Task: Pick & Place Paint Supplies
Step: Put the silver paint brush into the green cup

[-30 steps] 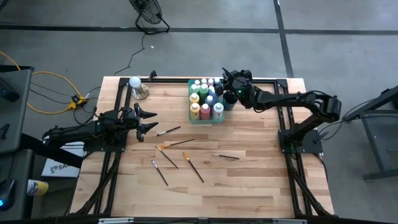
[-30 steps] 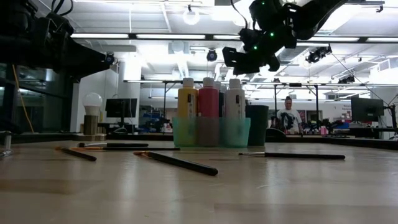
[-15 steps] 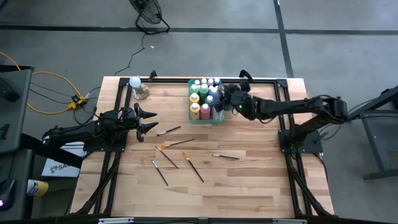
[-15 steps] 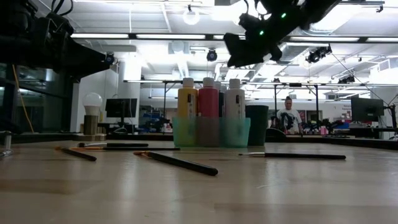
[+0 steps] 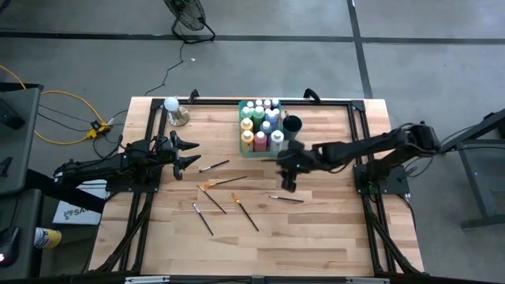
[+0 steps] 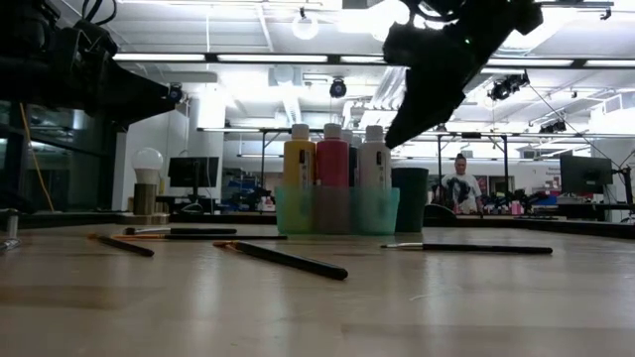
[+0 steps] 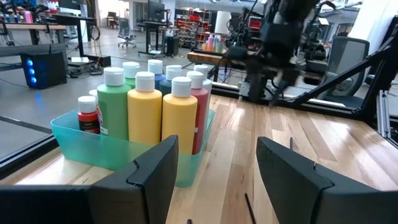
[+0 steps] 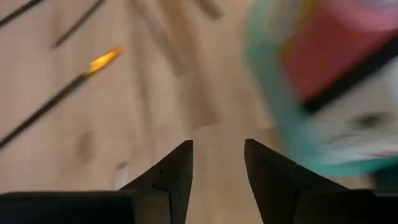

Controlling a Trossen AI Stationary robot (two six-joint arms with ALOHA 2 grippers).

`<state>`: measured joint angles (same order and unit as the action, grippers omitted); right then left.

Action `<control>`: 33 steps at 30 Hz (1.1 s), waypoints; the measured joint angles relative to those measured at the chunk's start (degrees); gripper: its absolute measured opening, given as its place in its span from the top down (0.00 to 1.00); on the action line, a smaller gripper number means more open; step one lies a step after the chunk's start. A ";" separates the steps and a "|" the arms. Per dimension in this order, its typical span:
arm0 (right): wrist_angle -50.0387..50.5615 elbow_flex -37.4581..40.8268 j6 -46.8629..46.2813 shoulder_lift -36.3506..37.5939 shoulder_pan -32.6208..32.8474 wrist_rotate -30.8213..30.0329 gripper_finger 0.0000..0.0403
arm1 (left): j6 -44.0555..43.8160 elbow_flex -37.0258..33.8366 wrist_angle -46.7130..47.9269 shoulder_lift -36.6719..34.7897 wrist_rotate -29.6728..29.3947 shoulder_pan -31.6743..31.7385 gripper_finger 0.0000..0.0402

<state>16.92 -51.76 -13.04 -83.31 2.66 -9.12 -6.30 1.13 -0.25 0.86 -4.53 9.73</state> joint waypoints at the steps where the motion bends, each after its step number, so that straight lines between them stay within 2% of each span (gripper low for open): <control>1: 0.44 -0.85 -0.37 -1.10 0.58 1.81 0.66 | -0.01 0.00 0.00 0.02 0.00 0.00 0.47; 5: 4.77 -5.92 -0.72 -6.14 2.05 7.11 0.66 | -0.01 0.00 0.00 0.00 -0.01 0.01 0.47; 11: 12.16 -15.17 -0.06 -15.07 3.32 12.07 0.66 | -0.01 0.00 0.00 0.00 -0.01 -0.01 0.47; 16: 14.32 -20.02 -0.07 -21.11 4.72 15.25 0.66 | -0.01 0.00 0.00 0.02 -0.01 0.01 0.47; 23: 16.46 -22.30 -0.87 -26.03 6.38 15.26 0.66 | -0.01 0.00 0.00 0.02 -0.01 0.00 0.47; 33: 17.55 -22.33 -1.84 -27.82 6.35 12.03 0.66 | -0.01 0.00 0.00 0.02 -0.01 -0.01 0.47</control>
<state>34.48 -74.08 -14.88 -111.13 9.01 2.90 -6.31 1.13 -0.25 0.88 -4.54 9.72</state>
